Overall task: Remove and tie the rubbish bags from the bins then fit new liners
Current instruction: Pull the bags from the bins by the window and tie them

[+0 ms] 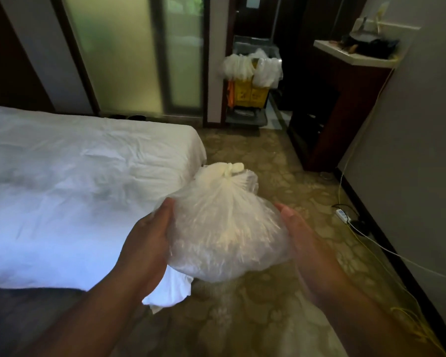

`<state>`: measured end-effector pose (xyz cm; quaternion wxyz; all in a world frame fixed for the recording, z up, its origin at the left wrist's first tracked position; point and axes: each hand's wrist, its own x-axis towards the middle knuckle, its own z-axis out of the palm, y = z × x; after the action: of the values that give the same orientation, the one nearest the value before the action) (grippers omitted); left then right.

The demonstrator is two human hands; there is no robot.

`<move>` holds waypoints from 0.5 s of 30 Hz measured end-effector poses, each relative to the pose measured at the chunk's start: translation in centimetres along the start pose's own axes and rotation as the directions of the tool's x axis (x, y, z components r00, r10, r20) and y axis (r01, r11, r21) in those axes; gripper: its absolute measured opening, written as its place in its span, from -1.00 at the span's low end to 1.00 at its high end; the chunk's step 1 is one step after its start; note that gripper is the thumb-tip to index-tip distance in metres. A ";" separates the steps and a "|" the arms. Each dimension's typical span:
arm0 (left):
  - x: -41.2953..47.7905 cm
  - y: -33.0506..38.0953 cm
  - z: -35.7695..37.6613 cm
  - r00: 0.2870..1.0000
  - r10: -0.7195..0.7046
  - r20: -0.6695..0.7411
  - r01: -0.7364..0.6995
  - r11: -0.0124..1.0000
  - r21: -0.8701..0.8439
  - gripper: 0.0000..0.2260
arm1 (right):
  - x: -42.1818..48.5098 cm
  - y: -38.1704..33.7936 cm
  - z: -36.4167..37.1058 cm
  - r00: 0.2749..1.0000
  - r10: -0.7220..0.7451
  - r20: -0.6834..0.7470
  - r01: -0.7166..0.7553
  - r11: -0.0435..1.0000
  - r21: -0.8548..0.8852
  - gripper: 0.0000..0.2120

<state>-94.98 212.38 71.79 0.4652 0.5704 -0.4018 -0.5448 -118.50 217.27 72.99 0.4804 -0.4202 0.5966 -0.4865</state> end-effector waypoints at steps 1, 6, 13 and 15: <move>1.9 -0.1 0.6 1.000 -0.001 0.013 0.001 1.000 0.003 -0.61 | 1.5 -0.4 0.1 1.000 0.004 0.013 -0.005 0.999 0.047 -0.25; 10.2 1.6 5.3 0.998 0.064 -0.011 -0.063 0.997 0.054 -0.75 | 10.4 -1.6 -0.4 0.999 -0.011 0.033 0.007 0.994 0.107 -0.37; 23.1 5.1 10.7 0.996 0.062 -0.062 -0.061 0.998 0.024 -0.73 | 25.4 -4.4 -1.3 0.995 -0.012 0.096 0.003 0.996 0.091 -0.41; 26.2 6.3 12.0 0.994 0.069 -0.085 -0.065 0.996 0.056 -0.71 | 29.2 -5.2 -1.1 0.993 -0.002 0.117 -0.007 0.997 0.076 -0.46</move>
<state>-104.40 184.40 71.74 0.4849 0.5918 -0.4145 -0.4928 -124.86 188.24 73.39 0.5308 -0.4286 0.5490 -0.4829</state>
